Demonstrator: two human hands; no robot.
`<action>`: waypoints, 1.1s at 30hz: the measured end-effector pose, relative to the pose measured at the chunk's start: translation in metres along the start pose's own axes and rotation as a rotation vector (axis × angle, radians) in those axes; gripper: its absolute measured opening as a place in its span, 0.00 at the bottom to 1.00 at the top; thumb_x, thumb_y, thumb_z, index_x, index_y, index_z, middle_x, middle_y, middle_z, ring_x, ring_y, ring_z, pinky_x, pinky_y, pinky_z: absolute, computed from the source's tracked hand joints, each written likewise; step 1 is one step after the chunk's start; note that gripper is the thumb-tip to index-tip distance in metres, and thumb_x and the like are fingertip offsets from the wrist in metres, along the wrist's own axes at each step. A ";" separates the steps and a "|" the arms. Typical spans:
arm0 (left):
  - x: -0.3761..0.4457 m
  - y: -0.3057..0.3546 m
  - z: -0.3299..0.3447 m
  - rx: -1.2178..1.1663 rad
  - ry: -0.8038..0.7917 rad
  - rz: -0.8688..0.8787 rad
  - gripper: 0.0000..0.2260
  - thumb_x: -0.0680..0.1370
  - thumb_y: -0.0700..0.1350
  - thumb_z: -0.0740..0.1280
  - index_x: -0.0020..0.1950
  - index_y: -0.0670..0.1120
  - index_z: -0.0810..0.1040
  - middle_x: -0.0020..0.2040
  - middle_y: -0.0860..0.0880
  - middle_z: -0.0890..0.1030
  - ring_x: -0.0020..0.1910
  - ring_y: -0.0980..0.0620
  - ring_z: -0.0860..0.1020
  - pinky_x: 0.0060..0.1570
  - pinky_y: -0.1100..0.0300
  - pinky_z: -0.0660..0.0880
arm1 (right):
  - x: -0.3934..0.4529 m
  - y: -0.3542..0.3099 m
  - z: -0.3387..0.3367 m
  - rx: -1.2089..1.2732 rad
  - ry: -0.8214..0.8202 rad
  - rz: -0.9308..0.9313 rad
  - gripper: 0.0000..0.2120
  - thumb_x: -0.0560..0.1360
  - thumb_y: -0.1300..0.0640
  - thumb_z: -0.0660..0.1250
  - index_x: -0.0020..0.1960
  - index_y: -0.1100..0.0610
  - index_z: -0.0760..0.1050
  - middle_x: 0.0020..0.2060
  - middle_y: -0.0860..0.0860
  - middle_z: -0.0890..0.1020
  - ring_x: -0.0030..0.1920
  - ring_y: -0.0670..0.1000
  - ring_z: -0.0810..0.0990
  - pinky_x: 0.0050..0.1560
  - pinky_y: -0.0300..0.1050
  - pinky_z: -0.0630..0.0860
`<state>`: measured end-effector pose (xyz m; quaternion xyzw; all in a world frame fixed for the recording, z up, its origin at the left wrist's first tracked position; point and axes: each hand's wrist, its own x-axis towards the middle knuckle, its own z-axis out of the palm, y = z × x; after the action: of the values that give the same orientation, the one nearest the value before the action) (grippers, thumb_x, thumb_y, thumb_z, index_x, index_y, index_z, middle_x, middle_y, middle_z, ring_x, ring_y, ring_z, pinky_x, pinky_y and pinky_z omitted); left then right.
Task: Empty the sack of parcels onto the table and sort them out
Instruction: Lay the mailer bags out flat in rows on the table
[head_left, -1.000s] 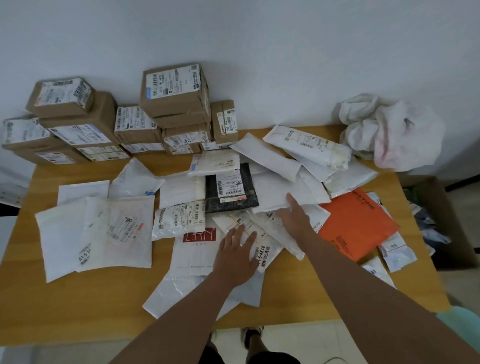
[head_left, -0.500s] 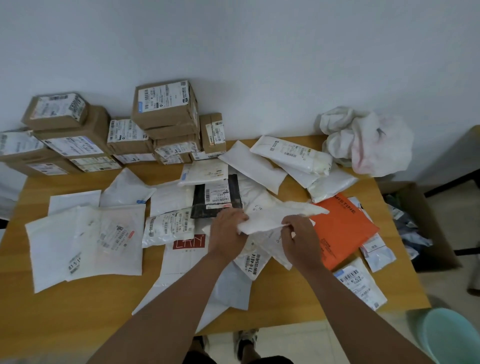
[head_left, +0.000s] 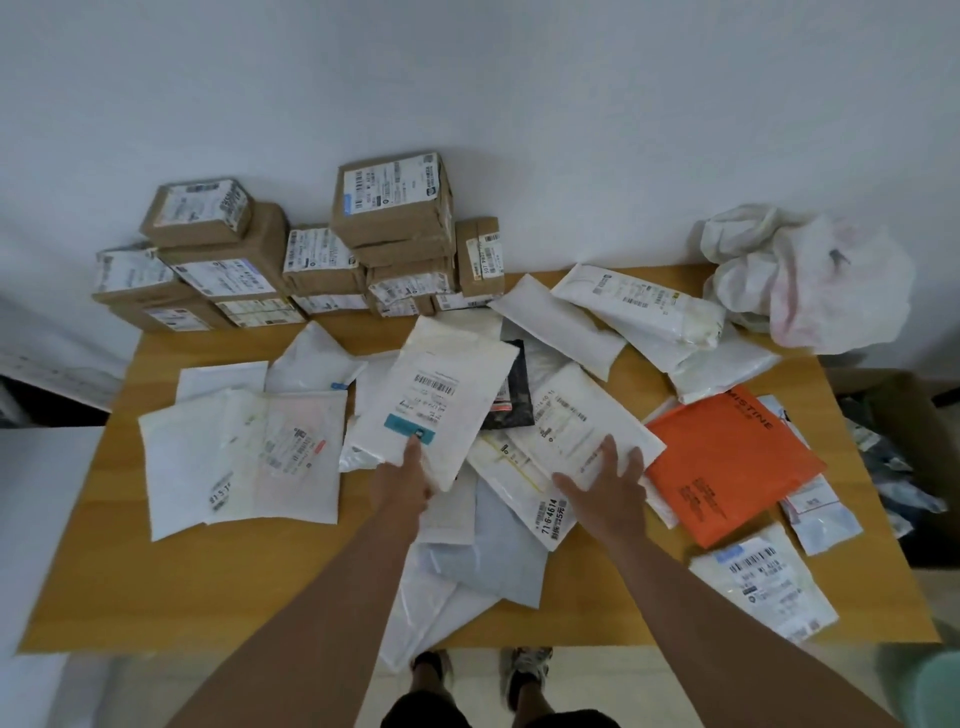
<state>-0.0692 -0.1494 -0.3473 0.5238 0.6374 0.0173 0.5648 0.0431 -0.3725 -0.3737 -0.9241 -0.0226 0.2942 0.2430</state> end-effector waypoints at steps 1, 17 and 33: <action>0.001 -0.004 -0.001 0.099 -0.020 -0.028 0.26 0.79 0.65 0.57 0.58 0.43 0.76 0.43 0.43 0.79 0.36 0.49 0.76 0.35 0.58 0.75 | -0.003 -0.001 0.003 -0.009 0.010 -0.038 0.46 0.73 0.34 0.66 0.80 0.47 0.44 0.79 0.55 0.43 0.76 0.64 0.55 0.70 0.59 0.64; -0.052 -0.024 0.083 1.112 -0.299 1.298 0.22 0.76 0.53 0.62 0.69 0.49 0.74 0.64 0.46 0.75 0.62 0.44 0.74 0.58 0.49 0.72 | 0.017 0.076 -0.048 0.079 0.308 0.457 0.44 0.72 0.34 0.66 0.78 0.44 0.44 0.78 0.57 0.45 0.78 0.63 0.48 0.72 0.67 0.54; -0.053 -0.026 0.103 1.270 -0.348 1.128 0.26 0.77 0.51 0.60 0.75 0.50 0.63 0.74 0.46 0.64 0.70 0.46 0.63 0.67 0.51 0.64 | -0.012 0.077 -0.023 -0.009 0.315 0.102 0.31 0.74 0.57 0.65 0.74 0.58 0.61 0.74 0.59 0.63 0.73 0.62 0.60 0.69 0.63 0.61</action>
<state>-0.0199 -0.2568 -0.3637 0.9732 0.0758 -0.1449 0.1619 0.0384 -0.4529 -0.3864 -0.9598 0.0617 0.1575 0.2242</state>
